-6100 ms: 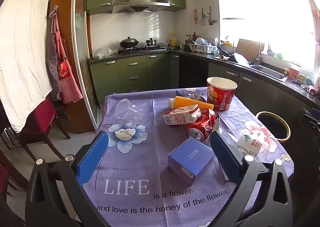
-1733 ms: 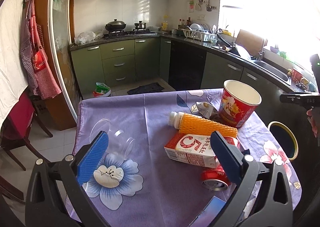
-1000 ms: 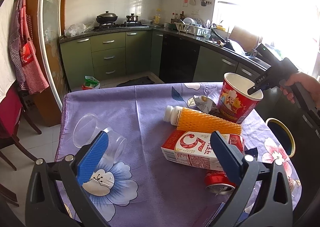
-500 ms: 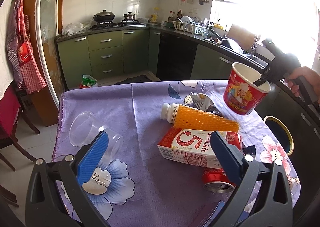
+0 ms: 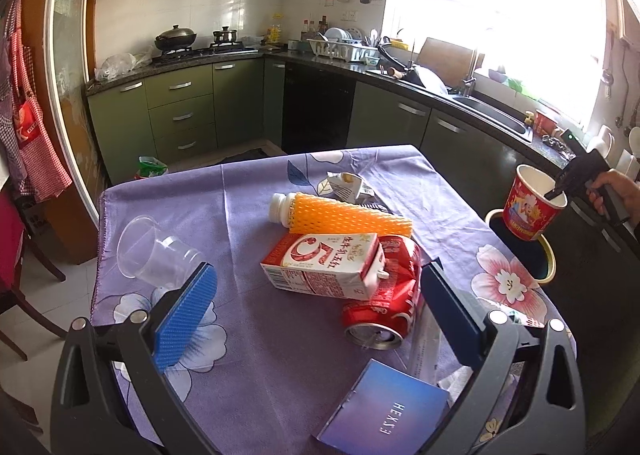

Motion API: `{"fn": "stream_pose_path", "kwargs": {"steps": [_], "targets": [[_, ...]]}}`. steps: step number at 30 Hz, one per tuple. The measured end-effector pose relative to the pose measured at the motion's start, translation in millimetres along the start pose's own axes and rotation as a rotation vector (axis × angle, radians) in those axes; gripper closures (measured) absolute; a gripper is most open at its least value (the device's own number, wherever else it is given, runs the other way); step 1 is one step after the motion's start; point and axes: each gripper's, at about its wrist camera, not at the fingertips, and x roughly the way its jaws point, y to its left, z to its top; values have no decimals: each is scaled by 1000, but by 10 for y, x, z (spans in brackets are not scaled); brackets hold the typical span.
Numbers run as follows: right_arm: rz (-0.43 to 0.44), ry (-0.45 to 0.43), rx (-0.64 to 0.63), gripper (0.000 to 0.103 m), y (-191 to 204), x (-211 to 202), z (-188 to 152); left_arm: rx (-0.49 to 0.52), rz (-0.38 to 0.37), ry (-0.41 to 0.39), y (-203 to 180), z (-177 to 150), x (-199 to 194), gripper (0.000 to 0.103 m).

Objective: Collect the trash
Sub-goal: 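Carry the red bucket with the right gripper over the bin and release, then reach the left gripper to the blue HEXZE box and grasp it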

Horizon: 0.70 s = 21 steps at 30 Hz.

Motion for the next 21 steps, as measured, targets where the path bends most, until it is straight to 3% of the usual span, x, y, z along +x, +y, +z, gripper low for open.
{"fn": "stream_pose_path", "kwargs": {"steps": [8, 10, 11, 12, 13, 21], "targets": [[75, 91, 52, 96, -419, 840, 24, 9, 37, 17, -225, -78, -216, 6], [94, 110, 53, 91, -449, 972, 52, 20, 42, 22, -281, -84, -248, 6], [87, 110, 56, 78, -473, 1006, 59, 26, 43, 25, -311, -88, -254, 6], [73, 98, 54, 63, -487, 1011, 60, 31, 41, 28, -336, -94, -260, 6], [67, 86, 46, 61, -485, 993, 55, 36, 38, 31, -364, -95, -257, 6], [177, 23, -39, 61, -164, 521, -244, 63, -32, 66, -496, -163, -177, 6]]}}
